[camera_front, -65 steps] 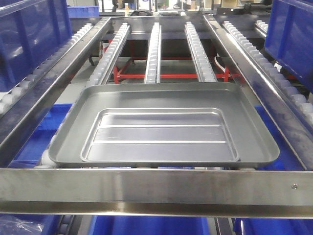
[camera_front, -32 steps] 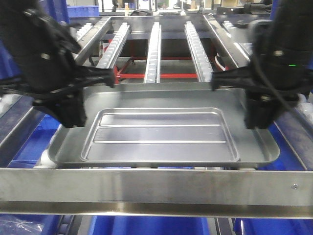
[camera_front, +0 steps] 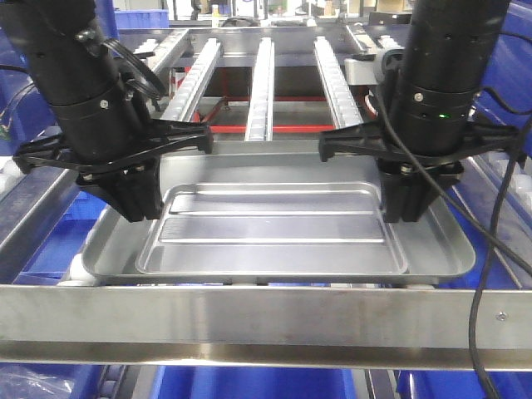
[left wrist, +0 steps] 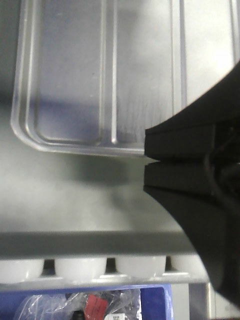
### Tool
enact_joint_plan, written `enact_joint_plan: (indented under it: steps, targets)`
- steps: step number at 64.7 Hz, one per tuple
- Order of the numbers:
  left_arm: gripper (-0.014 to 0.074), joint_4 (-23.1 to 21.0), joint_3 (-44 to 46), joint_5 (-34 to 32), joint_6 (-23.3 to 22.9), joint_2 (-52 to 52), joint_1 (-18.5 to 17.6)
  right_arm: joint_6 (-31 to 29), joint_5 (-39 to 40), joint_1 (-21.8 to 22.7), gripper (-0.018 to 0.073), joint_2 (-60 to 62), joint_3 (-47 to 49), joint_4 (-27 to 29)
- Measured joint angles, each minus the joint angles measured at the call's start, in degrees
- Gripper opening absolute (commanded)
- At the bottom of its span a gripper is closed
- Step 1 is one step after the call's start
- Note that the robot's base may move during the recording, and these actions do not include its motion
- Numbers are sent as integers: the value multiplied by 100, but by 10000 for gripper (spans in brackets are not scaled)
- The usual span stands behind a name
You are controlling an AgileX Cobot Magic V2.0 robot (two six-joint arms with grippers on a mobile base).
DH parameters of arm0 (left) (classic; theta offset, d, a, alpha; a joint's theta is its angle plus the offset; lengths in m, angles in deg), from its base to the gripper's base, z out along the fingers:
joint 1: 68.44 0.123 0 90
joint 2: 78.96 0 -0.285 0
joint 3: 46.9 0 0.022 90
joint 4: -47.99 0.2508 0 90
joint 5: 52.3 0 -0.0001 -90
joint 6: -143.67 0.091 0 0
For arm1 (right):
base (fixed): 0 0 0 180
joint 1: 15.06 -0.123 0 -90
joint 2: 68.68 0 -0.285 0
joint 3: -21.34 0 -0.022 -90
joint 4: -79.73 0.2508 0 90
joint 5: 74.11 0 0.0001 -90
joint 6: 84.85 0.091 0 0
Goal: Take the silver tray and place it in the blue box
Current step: 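Lower both grippers onto opposite short edges of the silver tray, then close both grippers on the tray's opposite rims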
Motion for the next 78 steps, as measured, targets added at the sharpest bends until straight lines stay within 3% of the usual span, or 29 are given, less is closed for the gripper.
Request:
enact_joint_plan:
  steps: [6,11,16,31,78]
  targets:
    - [19,26,0,0,0,0,-38,0,-46,0,232,0,0,0]
    - [139,92,0,0,0,0,-78,0,-84,0,423,0,0,0]
    - [192,90,0,4,0,0,-92,0,-121,0,508,0,12,0]
    - [185,90,0,13,0,-63,-102,0,-24,0,454,0,12,0]
    - [185,90,13,2,0,-305,-102,13,98,0,454,-359,44,216]
